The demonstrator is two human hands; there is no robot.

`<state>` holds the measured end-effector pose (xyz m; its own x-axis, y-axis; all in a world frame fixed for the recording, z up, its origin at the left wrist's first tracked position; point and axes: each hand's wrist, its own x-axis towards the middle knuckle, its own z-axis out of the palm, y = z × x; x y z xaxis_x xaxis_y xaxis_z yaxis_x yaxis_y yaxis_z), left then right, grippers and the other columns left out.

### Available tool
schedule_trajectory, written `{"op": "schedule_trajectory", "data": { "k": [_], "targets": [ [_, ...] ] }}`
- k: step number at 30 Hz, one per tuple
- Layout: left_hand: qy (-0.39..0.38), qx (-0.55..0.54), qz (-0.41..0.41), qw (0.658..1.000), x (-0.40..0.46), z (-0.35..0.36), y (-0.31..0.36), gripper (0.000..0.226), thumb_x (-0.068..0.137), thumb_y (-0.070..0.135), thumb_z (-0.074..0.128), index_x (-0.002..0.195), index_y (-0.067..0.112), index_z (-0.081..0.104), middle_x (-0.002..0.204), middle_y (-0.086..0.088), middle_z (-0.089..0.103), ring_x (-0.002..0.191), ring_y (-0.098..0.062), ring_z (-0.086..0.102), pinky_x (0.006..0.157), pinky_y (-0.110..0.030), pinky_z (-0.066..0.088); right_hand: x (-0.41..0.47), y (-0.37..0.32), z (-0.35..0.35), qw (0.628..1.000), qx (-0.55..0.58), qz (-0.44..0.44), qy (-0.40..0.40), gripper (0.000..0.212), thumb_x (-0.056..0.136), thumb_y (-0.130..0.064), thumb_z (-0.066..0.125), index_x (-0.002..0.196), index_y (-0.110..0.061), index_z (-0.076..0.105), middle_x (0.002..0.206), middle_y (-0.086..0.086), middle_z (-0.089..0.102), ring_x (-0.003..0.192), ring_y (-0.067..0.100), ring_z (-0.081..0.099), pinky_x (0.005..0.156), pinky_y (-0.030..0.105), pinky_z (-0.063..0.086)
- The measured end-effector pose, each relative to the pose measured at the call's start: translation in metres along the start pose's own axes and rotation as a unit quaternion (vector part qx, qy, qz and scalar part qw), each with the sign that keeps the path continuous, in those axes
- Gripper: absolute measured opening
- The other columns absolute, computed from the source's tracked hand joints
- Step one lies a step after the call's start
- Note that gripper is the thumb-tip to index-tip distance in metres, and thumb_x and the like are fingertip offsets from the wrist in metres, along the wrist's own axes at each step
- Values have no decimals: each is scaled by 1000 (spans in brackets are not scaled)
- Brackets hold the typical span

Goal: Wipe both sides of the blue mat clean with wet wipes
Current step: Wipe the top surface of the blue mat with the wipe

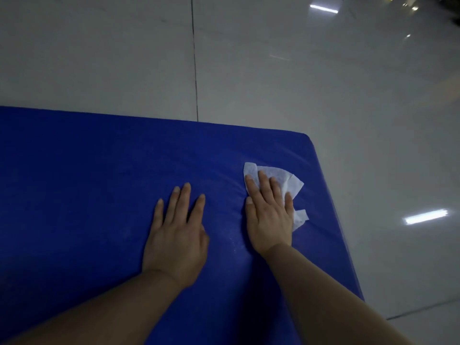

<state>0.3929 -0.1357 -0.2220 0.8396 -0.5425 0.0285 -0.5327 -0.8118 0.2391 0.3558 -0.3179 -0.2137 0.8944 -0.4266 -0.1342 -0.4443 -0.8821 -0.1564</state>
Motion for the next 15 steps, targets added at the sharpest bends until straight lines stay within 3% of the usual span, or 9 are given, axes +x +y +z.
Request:
{"op": "schedule_trajectory", "data": {
  "k": [5, 9, 10, 13, 15],
  "targets": [
    [-14, -10, -4, 1000, 2, 0, 2, 60, 90, 32, 25, 140, 8, 46, 151, -18, 34, 139, -30, 29, 113, -46, 14, -3, 16, -6, 999, 8, -19, -25, 64, 83, -54, -13, 145, -40, -12, 148, -21, -21, 140, 3, -22, 115, 34, -14],
    [-16, -15, -5, 1000, 4, 1, 1, 59, 90, 32, 26, 140, 9, 47, 151, -18, 35, 140, -31, 32, 113, -45, 13, -7, 77, -21, 987, -9, 158, -36, 49, 99, -42, 2, 141, -30, -18, 158, -6, -15, 141, 7, -19, 119, 42, -6],
    [-19, -15, -4, 1000, 5, 1, 0, 60, 90, 33, 25, 140, 10, 47, 152, -17, 34, 140, -30, 31, 114, -45, 13, -10, 75, -21, 985, -6, 169, -40, 50, 98, -43, 0, 143, -28, -17, 159, -5, -14, 143, 8, -17, 119, 44, -5],
    [-28, -13, -5, 1000, 4, 1, 0, 62, 90, 34, 22, 143, 11, 43, 155, -16, 29, 143, -29, 26, 117, -45, 11, -40, 20, -6, 1000, 2, 9, -27, 74, 82, -63, -25, 146, -28, -13, 153, -15, -18, 140, 4, -22, 116, 36, -13],
    [-35, -20, -2, 999, 3, -3, 2, 65, 89, 37, 18, 145, 12, 39, 157, -15, 23, 145, -28, 20, 118, -43, 6, -60, 2, 2, 995, 40, -76, -42, 74, 85, -63, -23, 148, -29, -3, 153, -18, -11, 143, 2, -14, 117, 34, -11]
  ]
}}
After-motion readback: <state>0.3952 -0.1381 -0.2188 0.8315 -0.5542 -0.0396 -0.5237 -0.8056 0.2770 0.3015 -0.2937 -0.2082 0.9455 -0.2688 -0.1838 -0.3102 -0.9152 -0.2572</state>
